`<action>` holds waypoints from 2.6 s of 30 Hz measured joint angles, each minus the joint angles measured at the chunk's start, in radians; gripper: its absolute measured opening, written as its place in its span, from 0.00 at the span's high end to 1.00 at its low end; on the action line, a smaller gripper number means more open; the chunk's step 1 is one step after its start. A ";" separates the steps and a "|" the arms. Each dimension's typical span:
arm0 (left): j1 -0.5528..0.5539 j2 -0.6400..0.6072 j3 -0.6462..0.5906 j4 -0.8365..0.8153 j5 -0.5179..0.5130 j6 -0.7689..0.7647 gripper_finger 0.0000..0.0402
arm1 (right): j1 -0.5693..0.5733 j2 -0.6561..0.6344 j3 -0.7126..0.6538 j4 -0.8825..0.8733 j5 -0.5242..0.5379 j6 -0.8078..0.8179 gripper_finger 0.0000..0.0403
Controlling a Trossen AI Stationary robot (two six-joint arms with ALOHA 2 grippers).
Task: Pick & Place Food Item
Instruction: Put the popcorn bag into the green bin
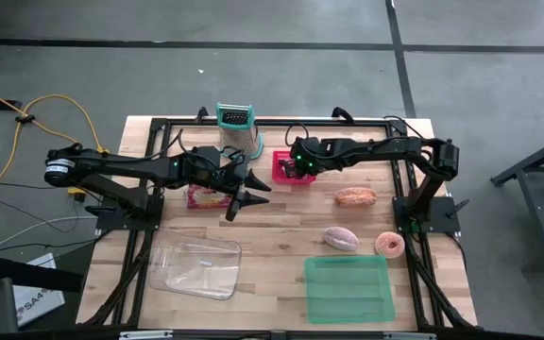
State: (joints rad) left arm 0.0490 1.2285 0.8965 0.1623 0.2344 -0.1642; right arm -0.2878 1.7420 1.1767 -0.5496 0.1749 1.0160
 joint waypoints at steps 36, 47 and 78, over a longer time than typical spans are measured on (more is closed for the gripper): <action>0.000 0.000 0.000 0.000 0.000 0.000 0.61 | -0.002 -0.022 0.000 0.060 0.007 -0.053 0.59; 0.000 0.000 0.000 0.000 0.000 0.000 0.61 | 0.042 -0.154 0.000 0.061 0.040 -0.211 0.59; 0.000 0.000 0.000 0.003 0.000 0.000 0.61 | 0.288 -0.246 0.000 0.027 0.267 -0.367 0.59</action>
State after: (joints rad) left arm 0.0493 1.2285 0.8967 0.1654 0.2344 -0.1642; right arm 0.0002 1.4955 1.1770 -0.5230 0.4420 0.6487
